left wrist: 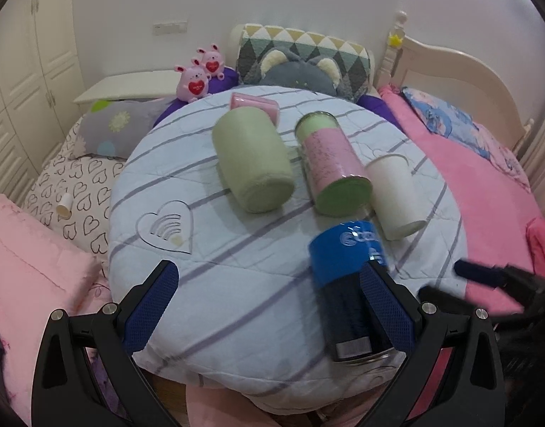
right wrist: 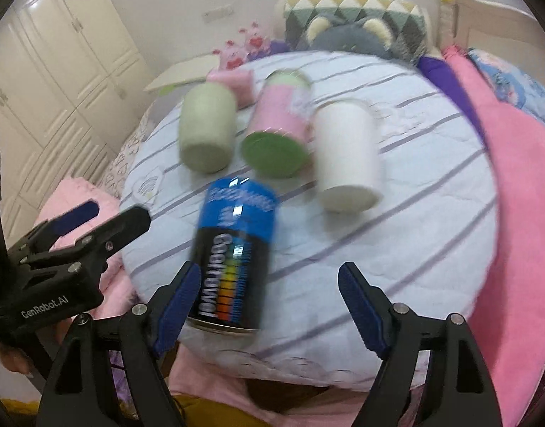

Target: Flip cup upright

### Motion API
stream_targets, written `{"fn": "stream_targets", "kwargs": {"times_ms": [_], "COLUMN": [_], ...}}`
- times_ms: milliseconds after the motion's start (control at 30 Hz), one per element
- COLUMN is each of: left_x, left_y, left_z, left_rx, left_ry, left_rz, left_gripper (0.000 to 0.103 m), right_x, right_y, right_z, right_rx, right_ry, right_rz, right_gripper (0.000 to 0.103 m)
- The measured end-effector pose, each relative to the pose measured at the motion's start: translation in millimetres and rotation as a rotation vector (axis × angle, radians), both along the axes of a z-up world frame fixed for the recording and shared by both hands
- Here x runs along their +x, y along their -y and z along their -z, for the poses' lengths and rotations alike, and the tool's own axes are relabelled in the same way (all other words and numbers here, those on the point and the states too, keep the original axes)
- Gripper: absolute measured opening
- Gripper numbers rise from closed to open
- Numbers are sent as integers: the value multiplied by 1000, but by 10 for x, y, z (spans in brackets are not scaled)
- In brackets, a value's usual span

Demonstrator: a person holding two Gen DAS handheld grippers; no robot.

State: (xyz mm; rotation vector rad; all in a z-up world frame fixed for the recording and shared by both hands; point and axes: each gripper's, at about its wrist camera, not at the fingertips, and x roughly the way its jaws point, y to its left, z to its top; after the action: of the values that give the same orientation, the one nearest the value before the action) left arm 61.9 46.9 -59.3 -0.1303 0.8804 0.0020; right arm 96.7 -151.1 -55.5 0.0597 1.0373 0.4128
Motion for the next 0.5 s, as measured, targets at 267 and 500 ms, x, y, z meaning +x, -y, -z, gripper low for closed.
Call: {"fn": "stream_targets", "kwargs": {"times_ms": [267,500], "left_x": [91,221], "left_y": [481,763], "left_z": [99,124], "left_rx": [38,70], "left_ry": [-51,-64], "left_rz": [-4,-11], "left_gripper": [103,103], "right_x": [184,341], "right_y": [447,531], "right_z": [-204,-41], "right_rx": [-2,14], "right_ry": [106,63], "right_rz": [83,30], "right_gripper": [81,81]}}
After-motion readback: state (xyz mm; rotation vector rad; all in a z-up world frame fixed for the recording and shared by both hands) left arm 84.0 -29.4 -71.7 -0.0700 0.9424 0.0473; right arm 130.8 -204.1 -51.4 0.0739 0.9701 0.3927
